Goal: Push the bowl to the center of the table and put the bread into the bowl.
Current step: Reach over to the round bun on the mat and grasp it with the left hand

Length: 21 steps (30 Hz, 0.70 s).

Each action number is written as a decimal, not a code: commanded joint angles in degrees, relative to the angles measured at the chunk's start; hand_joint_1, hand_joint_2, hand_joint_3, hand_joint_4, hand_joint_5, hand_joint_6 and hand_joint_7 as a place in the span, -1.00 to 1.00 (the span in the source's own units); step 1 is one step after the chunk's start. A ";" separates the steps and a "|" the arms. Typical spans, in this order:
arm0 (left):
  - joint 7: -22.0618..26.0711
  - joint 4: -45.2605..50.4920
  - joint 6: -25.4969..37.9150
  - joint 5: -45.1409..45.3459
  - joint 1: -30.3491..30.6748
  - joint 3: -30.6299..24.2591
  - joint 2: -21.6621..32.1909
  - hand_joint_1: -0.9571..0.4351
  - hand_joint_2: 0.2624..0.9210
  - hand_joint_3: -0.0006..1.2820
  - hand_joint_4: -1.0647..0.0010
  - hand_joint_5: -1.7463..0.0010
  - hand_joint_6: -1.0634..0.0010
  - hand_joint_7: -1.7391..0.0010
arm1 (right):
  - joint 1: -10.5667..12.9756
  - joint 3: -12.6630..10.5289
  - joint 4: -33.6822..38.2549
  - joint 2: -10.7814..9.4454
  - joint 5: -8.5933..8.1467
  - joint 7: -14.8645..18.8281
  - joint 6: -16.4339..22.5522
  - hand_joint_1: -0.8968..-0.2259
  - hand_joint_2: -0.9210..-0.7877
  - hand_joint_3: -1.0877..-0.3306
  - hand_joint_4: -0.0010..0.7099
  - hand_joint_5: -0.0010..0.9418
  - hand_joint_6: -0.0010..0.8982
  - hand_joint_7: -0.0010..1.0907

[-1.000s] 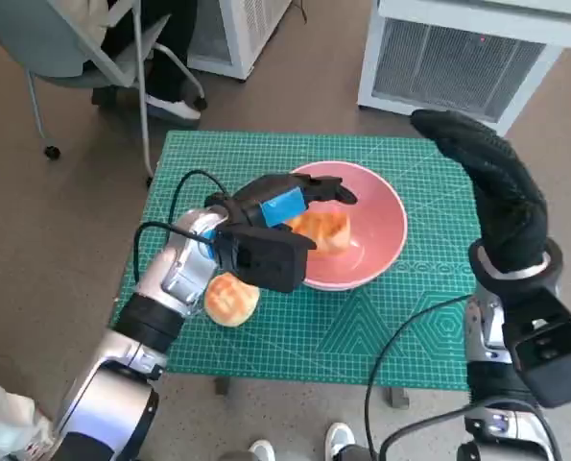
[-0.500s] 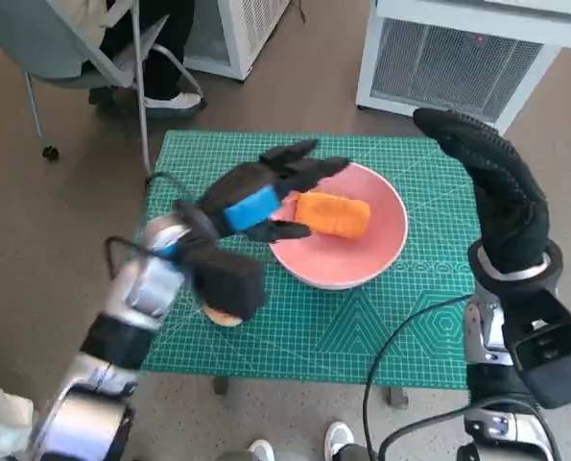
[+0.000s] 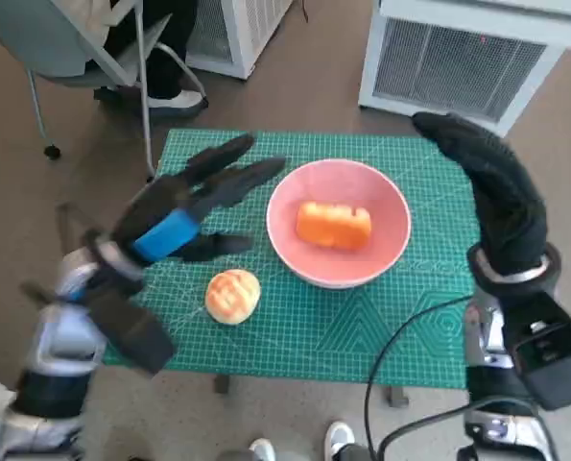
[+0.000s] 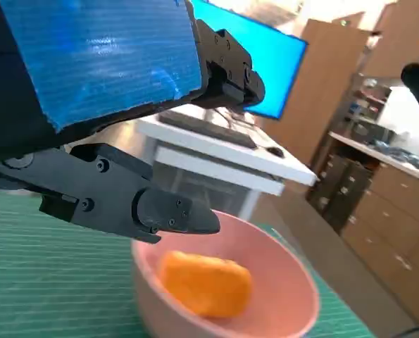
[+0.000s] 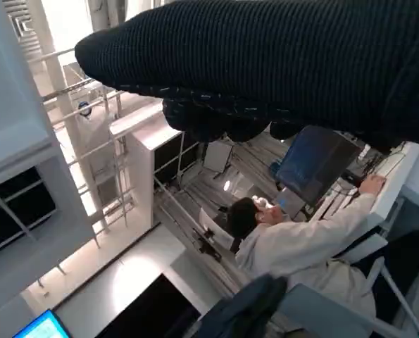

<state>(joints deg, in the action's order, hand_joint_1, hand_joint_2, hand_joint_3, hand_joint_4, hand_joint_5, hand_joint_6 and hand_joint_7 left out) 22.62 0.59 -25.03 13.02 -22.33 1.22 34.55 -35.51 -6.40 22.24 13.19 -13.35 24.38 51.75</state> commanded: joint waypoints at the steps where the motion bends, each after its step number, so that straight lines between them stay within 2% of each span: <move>1: 1.78 2.83 -0.24 -1.39 5.17 -1.90 2.71 -0.15 1.00 -0.96 0.39 0.98 0.11 0.93 | 0.95 0.37 0.23 -0.29 -0.42 0.25 -0.50 -0.09 -1.00 -0.12 -0.28 -1.00 -0.85 -0.09; 10: 4.18 3.53 1.04 -2.55 10.14 -2.24 3.81 -0.14 0.98 -0.99 0.38 1.00 0.09 0.95 | 0.57 0.70 1.12 -0.41 -1.21 1.02 -0.14 -0.08 -1.00 -0.12 -0.28 -1.00 -0.86 -0.08; 21: 6.07 0.84 2.89 -0.74 11.52 0.78 3.09 -0.11 0.97 -1.00 0.41 1.00 0.12 0.98 | 0.22 0.67 2.13 -0.13 -2.13 2.11 0.14 -0.03 -1.00 -0.13 -0.28 -1.00 -0.87 -0.06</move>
<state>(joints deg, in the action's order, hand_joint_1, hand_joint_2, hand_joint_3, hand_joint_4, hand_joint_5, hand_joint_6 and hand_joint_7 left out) 28.03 2.53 -22.83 11.50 -11.42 0.82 37.67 -35.52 -5.94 23.36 13.02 -15.09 25.55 52.07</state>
